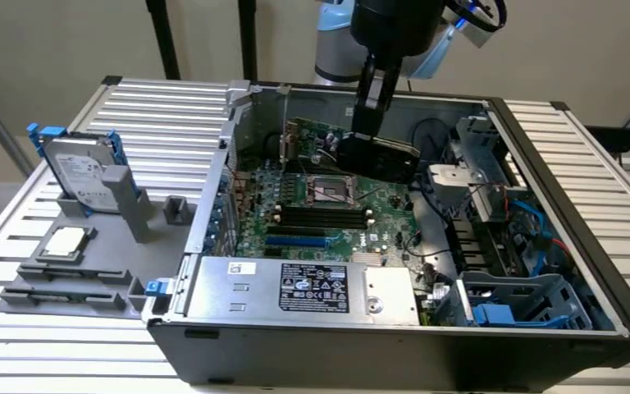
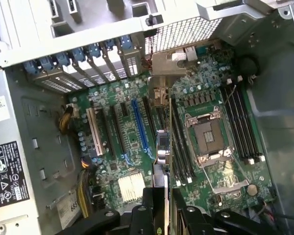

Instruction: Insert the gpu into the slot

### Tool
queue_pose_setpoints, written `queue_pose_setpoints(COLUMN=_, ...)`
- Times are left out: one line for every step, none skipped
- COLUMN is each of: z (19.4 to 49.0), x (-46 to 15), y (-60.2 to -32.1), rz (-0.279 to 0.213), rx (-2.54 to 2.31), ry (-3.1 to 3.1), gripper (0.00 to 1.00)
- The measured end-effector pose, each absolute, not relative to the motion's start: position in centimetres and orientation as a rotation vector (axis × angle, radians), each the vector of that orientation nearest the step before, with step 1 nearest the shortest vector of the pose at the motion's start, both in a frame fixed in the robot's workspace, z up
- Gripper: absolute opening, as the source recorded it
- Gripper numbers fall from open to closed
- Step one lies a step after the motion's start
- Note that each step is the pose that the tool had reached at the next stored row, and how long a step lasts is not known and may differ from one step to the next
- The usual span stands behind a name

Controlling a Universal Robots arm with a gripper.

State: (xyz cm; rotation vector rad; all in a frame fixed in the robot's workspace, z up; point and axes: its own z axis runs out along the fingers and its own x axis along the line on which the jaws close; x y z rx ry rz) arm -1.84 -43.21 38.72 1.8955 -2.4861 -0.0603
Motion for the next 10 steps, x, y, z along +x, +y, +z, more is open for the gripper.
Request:
queue_pose_setpoints(z=38.6, x=-1.8, y=-43.2, rz=-0.060, rx=1.918, ry=-2.469, gripper=0.26)
queue_pose_setpoints(z=38.5, x=-1.8, y=-43.2, rz=-0.059, rx=1.940, ry=-2.451, gripper=0.26)
queue_pose_setpoints(z=38.3, x=-1.8, y=-43.2, rz=-0.059, rx=1.962, ry=-2.434, gripper=0.26)
queue_pose_setpoints(z=38.2, x=-1.8, y=-43.2, rz=-0.058, rx=1.984, ry=-2.415, gripper=0.26)
queue_pose_setpoints(z=38.1, x=-1.8, y=-43.2, rz=-0.058, rx=2.006, ry=-2.398, gripper=0.26)
queue_pose_setpoints(z=37.9, x=-1.8, y=-43.2, rz=-0.057, rx=2.027, ry=-2.380, gripper=0.26)
queue_pose_setpoints(z=37.8, x=-1.8, y=-43.2, rz=-0.057, rx=2.049, ry=-2.361, gripper=0.26)
queue_pose_setpoints(z=37.6, x=-1.9, y=-43.2, rz=-0.057, rx=2.070, ry=-2.343, gripper=0.26)
queue_pose_setpoints(z=37.4, x=-1.9, y=-43.2, rz=-0.057, rx=2.086, ry=-2.329, gripper=0.26)
queue_pose_setpoints(z=37.2, x=-2.0, y=-43.2, rz=-0.058, rx=2.100, ry=-2.316, gripper=0.26)
